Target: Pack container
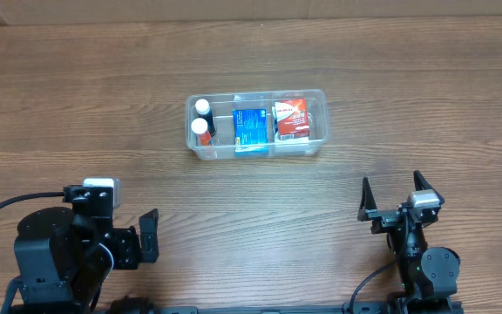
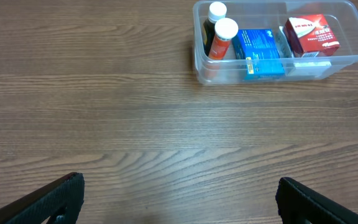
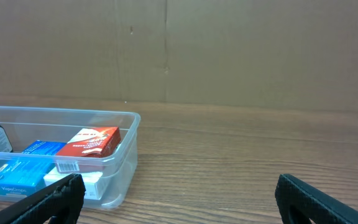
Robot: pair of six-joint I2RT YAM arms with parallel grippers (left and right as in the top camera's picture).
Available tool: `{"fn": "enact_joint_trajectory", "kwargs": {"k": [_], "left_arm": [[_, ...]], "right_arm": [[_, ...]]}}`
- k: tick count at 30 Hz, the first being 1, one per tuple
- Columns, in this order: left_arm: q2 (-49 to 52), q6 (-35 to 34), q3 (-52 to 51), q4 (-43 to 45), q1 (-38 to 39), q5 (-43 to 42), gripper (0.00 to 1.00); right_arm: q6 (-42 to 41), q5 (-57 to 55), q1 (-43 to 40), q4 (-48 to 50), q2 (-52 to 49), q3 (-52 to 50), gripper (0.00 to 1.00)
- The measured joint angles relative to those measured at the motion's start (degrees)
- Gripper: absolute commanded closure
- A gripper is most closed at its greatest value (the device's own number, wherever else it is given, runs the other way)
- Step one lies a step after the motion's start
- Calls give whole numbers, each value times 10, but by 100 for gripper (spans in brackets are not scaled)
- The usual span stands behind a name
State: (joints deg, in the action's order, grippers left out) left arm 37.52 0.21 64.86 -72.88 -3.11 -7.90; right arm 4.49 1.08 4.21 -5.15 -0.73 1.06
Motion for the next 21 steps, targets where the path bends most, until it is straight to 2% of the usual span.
{"fn": "enact_joint_trajectory", "kwargs": {"k": [12, 14, 21], "left_arm": [[-7, 0, -8, -3, 0, 11, 0], [-40, 0, -52, 41, 0, 13, 0], [-222, 3, -325, 325, 0, 12, 0]], "right_arm": [[0, 0, 0, 0, 0, 0, 0], [0, 0, 0, 0, 0, 0, 0], [0, 0, 0, 0, 1, 0, 0]]}}
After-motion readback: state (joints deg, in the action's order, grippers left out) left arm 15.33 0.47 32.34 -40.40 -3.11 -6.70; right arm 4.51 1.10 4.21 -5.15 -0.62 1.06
